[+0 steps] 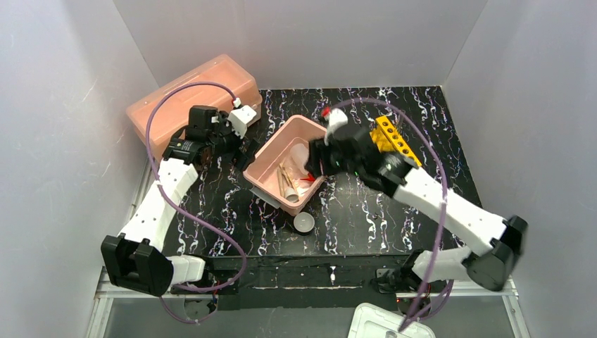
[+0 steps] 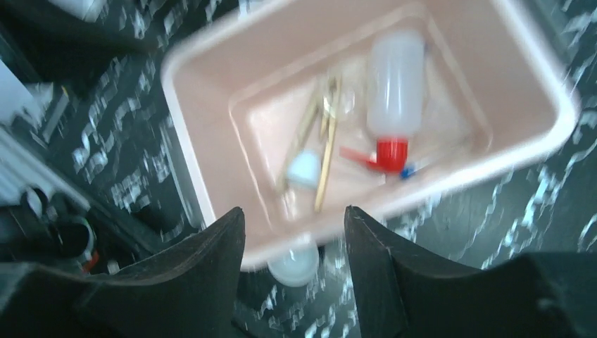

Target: Organize the chemistry lab equipment

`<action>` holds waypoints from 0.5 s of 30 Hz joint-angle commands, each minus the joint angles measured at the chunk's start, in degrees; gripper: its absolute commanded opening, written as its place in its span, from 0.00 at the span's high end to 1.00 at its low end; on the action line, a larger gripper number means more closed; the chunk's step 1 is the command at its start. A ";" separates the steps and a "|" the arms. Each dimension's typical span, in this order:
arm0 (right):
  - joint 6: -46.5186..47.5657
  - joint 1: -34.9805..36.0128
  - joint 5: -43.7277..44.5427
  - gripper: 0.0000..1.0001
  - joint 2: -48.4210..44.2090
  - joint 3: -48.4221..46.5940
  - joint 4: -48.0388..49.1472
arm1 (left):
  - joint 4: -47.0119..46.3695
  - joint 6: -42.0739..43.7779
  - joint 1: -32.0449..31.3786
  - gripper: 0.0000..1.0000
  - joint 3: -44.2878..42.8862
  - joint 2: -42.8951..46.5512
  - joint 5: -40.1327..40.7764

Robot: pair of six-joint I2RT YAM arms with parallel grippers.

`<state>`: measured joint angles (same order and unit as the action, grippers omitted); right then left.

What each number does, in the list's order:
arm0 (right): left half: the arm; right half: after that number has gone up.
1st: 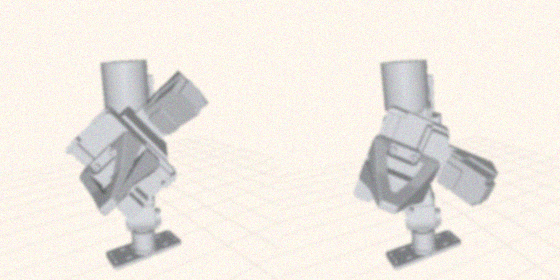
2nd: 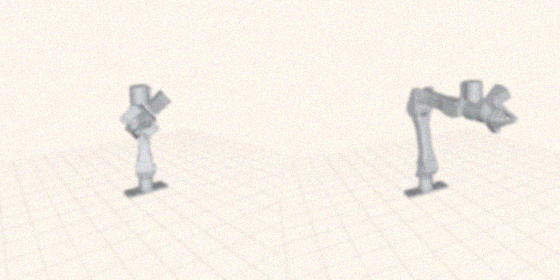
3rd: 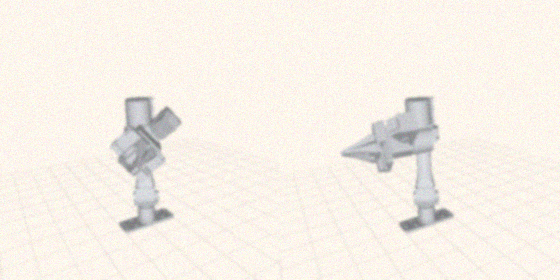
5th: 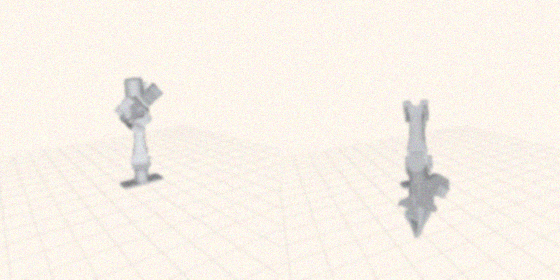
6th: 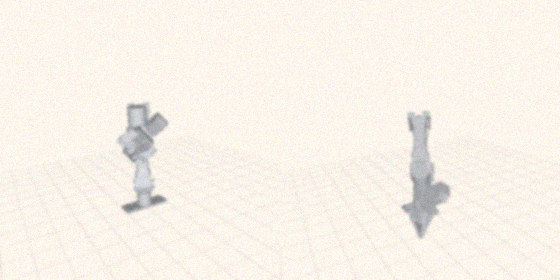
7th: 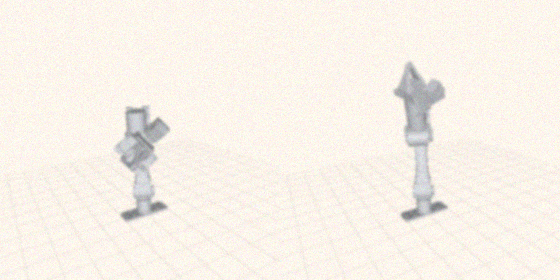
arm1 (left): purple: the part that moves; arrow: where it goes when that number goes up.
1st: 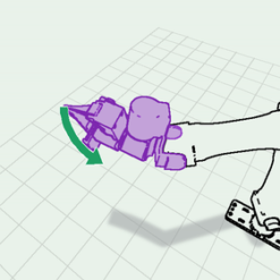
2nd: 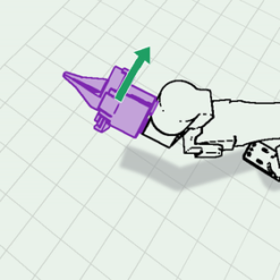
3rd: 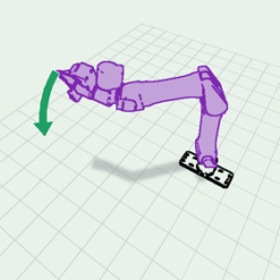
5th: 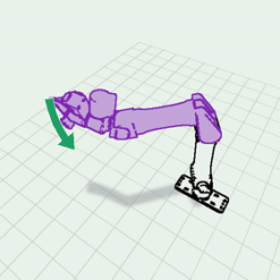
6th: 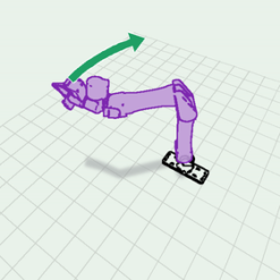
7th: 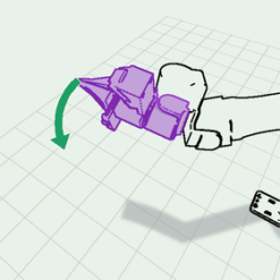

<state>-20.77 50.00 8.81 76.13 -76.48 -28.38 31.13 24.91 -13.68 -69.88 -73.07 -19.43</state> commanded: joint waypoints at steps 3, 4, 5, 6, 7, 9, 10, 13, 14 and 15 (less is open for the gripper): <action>-7.67 3.15 -3.24 0.41 -10.21 27.31 9.37 | 2.94 0.00 0.50 0.02 2.17 4.85 0.84; -9.05 3.20 -4.62 0.41 -11.64 31.05 12.57 | 2.95 -0.14 0.50 0.02 2.56 5.40 0.97; -10.44 3.22 -5.95 0.41 -12.66 34.42 15.88 | 2.97 -0.29 0.51 0.02 3.04 5.95 1.08; -11.49 3.25 -7.19 0.41 -13.20 36.80 18.45 | 2.97 -0.46 0.51 0.02 3.52 6.54 1.18; -12.27 3.25 -8.10 0.41 -13.16 38.30 20.14 | 3.01 -0.58 0.52 0.02 3.98 7.10 1.27; -13.29 3.23 -9.11 0.40 -11.84 39.55 21.79 | 3.29 -0.49 0.52 0.02 4.89 7.95 1.51; -13.51 3.24 -9.98 0.40 -10.96 39.96 22.76 | 3.54 -0.32 0.50 0.02 5.26 8.35 1.65; -14.09 3.25 -10.18 0.41 -7.90 40.96 26.08 | 4.31 0.18 0.49 0.02 6.08 9.39 2.30; -14.28 3.26 -10.22 0.42 -6.76 41.14 27.08 | 4.49 0.34 0.50 0.02 6.34 9.76 2.56; -14.49 3.26 -10.33 0.42 -5.73 41.33 28.39 | 4.61 0.49 0.52 0.02 6.60 10.13 2.71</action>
<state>-32.90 53.01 0.37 67.38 -35.29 -10.75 33.63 24.88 -13.56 -64.38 -65.51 -17.70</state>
